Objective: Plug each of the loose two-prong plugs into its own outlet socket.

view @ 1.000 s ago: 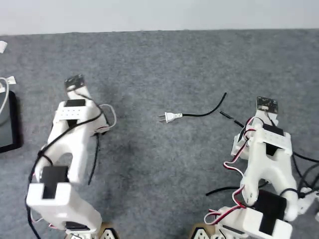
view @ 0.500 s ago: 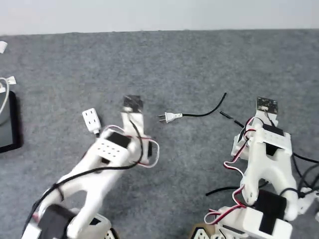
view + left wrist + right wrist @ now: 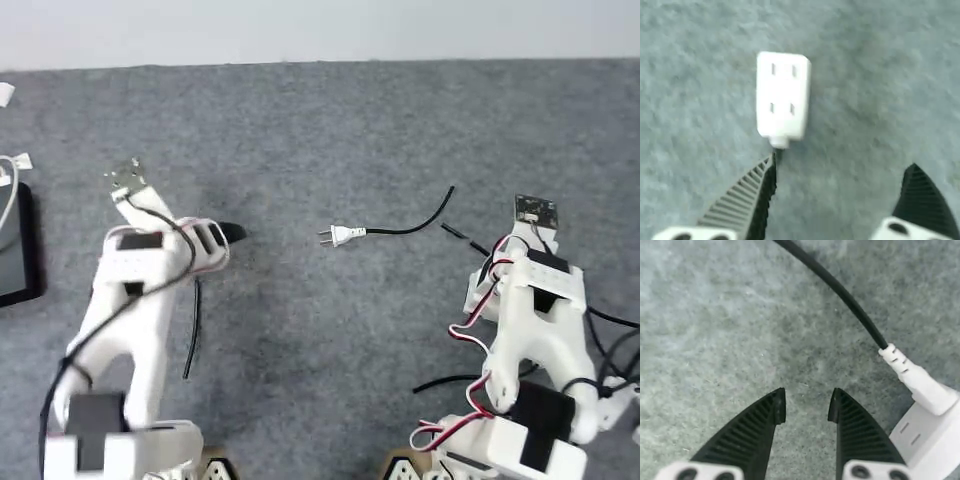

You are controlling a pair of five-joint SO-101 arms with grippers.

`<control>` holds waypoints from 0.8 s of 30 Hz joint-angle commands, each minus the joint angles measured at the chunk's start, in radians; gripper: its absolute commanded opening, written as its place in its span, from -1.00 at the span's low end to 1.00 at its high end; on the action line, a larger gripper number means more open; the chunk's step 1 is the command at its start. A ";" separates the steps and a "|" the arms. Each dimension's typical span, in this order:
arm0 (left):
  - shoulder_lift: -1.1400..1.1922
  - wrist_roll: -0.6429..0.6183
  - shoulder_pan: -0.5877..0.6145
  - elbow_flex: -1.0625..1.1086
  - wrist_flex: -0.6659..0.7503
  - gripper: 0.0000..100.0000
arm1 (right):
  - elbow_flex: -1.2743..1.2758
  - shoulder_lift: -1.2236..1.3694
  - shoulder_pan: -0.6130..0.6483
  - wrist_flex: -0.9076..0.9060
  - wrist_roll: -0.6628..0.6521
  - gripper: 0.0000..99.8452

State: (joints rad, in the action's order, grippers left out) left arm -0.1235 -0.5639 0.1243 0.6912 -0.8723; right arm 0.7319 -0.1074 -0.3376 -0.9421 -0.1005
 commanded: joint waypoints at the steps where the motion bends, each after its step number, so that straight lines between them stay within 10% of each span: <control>1: 0.235 -0.011 0.066 -0.255 -0.035 -0.35 | -0.005 -0.033 -0.005 0.005 -0.020 -0.70; 13: 0.592 0.058 0.080 -0.691 -0.180 -0.36 | -0.005 -0.031 -0.004 0.005 -0.028 -0.70; 24: 0.686 0.210 0.028 -0.791 -0.307 -0.98 | -0.005 -0.031 -0.004 0.007 -0.028 -0.70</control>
State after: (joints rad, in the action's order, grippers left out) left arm 0.5593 -0.3905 0.1703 -0.0545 -1.1347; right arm 0.7319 -0.1074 -0.3376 -0.9421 -0.1174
